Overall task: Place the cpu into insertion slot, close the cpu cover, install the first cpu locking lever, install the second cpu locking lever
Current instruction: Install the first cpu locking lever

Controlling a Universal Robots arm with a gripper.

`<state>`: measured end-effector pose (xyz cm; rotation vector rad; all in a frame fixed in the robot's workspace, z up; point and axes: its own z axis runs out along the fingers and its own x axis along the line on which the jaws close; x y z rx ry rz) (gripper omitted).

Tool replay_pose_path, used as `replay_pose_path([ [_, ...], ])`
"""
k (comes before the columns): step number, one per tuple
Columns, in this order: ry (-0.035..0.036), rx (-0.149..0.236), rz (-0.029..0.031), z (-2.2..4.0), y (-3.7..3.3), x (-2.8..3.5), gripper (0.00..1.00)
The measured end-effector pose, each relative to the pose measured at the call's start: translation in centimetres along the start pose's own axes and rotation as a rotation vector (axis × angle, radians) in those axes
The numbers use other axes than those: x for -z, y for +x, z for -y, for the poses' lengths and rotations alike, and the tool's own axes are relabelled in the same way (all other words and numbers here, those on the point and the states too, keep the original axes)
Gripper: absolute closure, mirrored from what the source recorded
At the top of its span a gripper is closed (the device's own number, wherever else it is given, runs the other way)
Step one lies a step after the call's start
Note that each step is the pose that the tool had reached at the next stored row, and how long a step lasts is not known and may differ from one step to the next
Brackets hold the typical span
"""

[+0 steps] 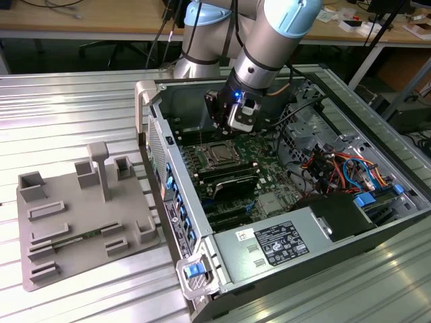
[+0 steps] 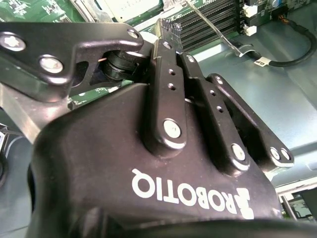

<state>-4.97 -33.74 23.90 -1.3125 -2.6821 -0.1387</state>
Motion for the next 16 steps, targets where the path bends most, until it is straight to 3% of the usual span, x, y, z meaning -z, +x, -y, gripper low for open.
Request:
replay_pose_path([
  [16,0.0061,0.042,-0.0027,0.0,0.0,0.0,0.89],
])
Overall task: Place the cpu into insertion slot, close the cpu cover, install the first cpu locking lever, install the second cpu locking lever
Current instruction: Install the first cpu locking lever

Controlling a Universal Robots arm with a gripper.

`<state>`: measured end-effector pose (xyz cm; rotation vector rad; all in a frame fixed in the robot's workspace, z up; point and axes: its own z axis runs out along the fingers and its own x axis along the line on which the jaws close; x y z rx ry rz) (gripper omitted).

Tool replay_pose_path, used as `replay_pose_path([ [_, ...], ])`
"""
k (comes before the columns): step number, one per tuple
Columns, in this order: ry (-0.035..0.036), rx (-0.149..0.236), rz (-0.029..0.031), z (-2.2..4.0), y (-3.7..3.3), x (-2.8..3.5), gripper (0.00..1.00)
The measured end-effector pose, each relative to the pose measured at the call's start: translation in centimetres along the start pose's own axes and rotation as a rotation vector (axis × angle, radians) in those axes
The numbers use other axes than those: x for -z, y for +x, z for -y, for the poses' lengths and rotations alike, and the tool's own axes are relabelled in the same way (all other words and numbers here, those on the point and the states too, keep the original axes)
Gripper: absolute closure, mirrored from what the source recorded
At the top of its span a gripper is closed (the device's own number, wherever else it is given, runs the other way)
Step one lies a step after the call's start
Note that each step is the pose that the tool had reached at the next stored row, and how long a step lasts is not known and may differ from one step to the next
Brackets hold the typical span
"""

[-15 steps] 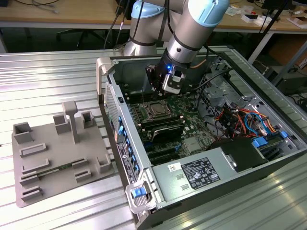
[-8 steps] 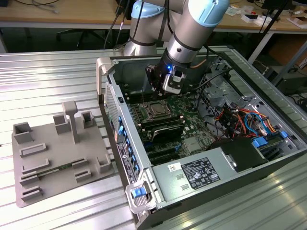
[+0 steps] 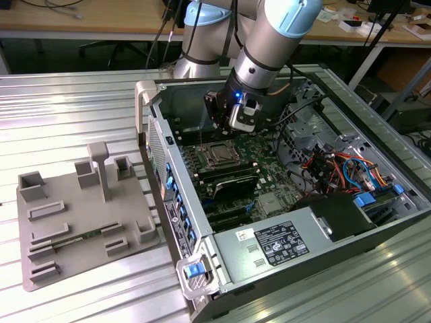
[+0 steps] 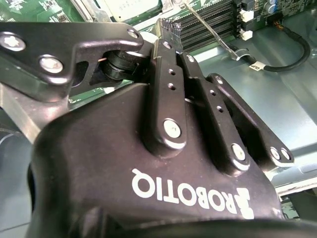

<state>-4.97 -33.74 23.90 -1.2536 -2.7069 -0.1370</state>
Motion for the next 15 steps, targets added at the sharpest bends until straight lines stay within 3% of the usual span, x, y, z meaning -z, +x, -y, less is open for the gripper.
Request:
replay_pose_path([
  [15,0.0054,0.041,-0.0031,0.0,0.0,0.0,0.89],
])
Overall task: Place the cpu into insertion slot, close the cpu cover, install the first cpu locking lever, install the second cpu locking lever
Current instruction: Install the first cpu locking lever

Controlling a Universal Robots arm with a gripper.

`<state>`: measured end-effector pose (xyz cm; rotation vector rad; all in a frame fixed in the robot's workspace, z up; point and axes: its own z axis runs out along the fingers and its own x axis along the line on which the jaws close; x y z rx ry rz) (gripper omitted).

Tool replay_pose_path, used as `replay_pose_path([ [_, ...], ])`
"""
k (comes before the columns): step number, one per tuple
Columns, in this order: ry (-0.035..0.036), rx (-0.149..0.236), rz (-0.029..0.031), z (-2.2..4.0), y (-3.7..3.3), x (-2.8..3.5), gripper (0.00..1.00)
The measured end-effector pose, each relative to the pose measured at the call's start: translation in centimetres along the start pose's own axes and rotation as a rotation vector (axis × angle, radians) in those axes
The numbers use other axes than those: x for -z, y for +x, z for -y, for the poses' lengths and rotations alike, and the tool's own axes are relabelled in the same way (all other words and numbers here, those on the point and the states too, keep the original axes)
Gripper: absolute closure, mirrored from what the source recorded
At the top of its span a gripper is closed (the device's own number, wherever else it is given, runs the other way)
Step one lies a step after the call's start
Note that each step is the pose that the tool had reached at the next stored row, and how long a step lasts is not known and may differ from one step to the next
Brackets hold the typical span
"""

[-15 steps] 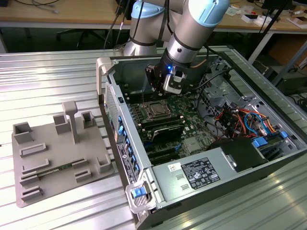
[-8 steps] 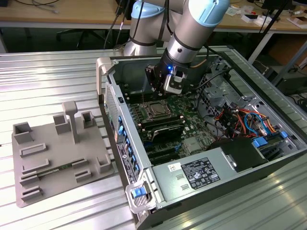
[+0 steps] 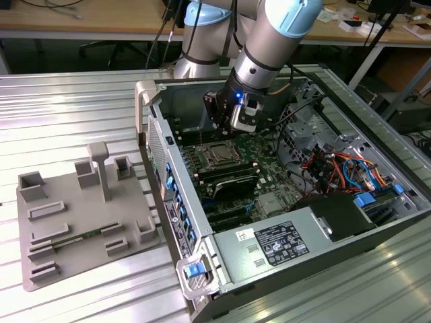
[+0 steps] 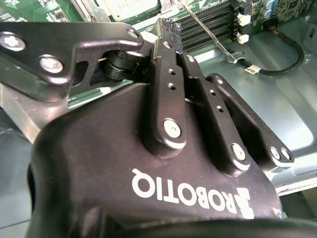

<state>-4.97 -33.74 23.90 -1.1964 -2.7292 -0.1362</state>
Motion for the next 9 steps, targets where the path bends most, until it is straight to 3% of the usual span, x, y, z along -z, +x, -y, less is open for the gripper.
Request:
replay_pose_path([
  [9,0.0032,0.024,-0.0017,0.0,0.0,0.0,0.89],
])
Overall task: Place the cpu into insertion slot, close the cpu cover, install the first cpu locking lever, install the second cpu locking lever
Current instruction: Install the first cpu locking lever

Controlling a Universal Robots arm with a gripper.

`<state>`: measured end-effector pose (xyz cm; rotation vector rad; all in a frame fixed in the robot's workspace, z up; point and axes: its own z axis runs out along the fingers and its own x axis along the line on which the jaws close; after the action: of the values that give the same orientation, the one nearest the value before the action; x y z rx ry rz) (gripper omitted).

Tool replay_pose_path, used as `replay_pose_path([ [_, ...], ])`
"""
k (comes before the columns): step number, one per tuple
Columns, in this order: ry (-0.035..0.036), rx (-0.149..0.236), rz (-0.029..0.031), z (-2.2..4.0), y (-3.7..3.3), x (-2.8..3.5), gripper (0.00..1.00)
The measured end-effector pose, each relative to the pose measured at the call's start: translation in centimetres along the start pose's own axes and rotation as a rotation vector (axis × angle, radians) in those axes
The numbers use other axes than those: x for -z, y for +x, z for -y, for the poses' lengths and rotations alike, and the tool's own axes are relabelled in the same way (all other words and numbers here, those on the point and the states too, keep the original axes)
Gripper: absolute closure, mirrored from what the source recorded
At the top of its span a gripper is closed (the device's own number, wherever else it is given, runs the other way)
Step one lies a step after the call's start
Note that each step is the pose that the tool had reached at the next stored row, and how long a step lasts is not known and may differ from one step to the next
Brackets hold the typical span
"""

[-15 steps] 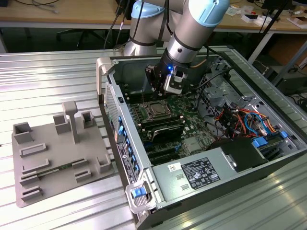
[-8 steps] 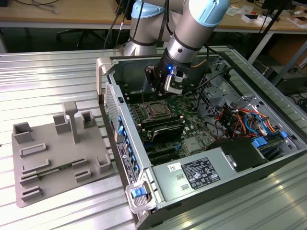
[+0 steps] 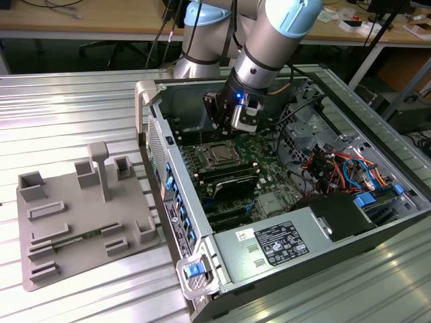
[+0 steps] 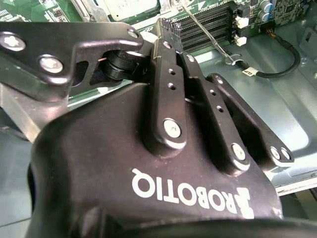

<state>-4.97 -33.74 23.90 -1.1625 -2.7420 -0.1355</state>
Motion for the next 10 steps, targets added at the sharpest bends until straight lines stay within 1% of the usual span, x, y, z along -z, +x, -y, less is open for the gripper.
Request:
replay_pose_path([
  [4,-0.0002,0.012,-0.0027,-0.01,0.0,0.0,0.89],
  [6,-0.0004,0.022,-0.005,0.0,0.0,0.0,0.89],
  [8,-0.0005,0.039,-0.0086,0.0,0.0,0.0,0.89],
  [10,0.0005,0.048,-0.0096,0.0,0.0,0.0,0.89],
])
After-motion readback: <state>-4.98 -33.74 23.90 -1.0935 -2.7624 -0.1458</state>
